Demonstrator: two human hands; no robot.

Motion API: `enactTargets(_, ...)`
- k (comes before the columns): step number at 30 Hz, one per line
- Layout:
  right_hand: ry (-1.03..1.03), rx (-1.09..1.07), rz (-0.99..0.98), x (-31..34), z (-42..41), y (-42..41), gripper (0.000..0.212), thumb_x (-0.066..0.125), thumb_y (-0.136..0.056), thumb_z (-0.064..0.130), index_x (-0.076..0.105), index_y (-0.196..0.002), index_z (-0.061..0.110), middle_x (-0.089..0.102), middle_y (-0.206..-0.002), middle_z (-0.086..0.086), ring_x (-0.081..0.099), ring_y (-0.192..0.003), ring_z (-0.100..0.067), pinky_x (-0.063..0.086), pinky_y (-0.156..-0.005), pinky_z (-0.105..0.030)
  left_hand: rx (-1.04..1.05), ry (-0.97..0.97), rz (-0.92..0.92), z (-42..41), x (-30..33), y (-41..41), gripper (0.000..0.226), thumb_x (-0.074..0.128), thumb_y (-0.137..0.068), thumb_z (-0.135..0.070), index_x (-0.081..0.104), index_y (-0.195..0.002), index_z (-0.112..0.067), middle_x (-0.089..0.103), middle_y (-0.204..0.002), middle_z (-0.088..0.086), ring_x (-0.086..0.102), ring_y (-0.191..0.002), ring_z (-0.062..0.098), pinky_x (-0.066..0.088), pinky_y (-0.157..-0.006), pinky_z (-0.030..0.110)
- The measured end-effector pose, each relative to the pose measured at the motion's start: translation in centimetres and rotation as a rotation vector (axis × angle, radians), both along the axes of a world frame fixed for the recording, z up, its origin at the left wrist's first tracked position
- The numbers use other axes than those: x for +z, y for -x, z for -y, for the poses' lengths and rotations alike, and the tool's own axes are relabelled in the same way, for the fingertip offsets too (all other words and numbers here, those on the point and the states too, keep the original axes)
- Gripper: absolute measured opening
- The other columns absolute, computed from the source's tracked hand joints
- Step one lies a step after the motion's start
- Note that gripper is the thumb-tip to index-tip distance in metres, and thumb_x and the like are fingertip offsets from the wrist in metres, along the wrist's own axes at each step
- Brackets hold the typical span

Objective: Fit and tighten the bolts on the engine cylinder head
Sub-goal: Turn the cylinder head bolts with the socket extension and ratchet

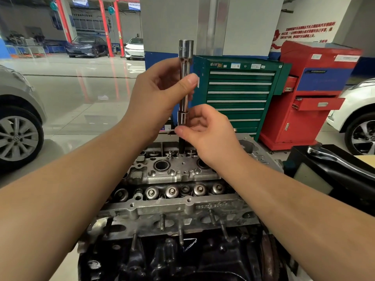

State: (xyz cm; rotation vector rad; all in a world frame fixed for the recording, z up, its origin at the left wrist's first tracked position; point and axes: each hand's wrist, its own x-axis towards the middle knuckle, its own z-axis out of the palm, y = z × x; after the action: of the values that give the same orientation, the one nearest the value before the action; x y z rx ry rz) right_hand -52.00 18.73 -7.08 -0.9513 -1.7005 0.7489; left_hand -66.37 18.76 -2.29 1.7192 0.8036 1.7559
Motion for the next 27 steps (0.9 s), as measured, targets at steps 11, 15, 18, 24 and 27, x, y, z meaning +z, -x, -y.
enactTargets(11,0.0,0.047,-0.008,0.04,-0.03,-0.11,0.026,0.074,-0.091,0.01,0.064,-0.11,0.025,0.073,-0.096,0.006,0.072,-0.086,-0.008,0.06,-0.086,-0.031,0.048,-0.022,0.011,0.1,0.2,-0.09,0.03,0.071,-0.094,-0.017,0.066,-0.124,-0.014,0.079,-0.09,0.006,0.076,-0.087,0.028,0.061,-0.083,0.041)
enactTargets(15,-0.033,-0.017,-0.017,-0.09,-0.19,-0.1,0.029,0.087,-0.079,0.027,0.062,-0.093,0.031,0.065,-0.082,0.011,0.06,-0.072,-0.005,0.058,-0.075,-0.033,0.176,-0.074,-0.071,-0.13,0.29,-0.37,0.018,0.084,-0.085,-0.027,0.069,-0.096,-0.028,0.07,-0.089,0.011,0.07,-0.089,0.04,0.059,-0.084,0.055)
enactTargets(18,-0.028,0.056,0.018,-0.02,0.06,-0.07,0.022,0.074,-0.092,0.025,0.062,-0.101,0.041,0.071,-0.097,0.017,0.068,-0.089,0.0,0.057,-0.09,-0.032,0.104,-0.053,-0.049,-0.18,0.14,-0.09,0.01,0.08,-0.091,-0.024,0.076,-0.1,-0.025,0.074,-0.085,0.004,0.074,-0.083,0.027,0.064,-0.078,0.044)
enactTargets(24,0.021,0.099,-0.004,-0.15,-0.07,0.13,0.024,0.07,-0.092,0.011,0.067,-0.116,0.016,0.076,-0.101,-0.001,0.076,-0.089,-0.013,0.058,-0.095,-0.048,-0.043,-0.028,-0.004,-0.05,0.09,-0.15,0.02,0.07,-0.097,-0.017,0.071,-0.116,-0.011,0.075,-0.085,0.002,0.074,-0.086,0.023,0.06,-0.082,0.037)
enactTargets(27,0.02,0.034,0.018,-0.11,-0.15,0.4,0.031,0.077,-0.078,0.031,0.067,-0.106,0.022,0.077,-0.096,0.003,0.075,-0.089,-0.017,0.059,-0.09,-0.05,0.044,-0.053,-0.04,-0.06,0.26,-0.19,0.02,0.083,-0.087,-0.023,0.069,-0.101,-0.02,0.068,-0.083,-0.004,0.069,-0.084,0.025,0.06,-0.081,0.048)
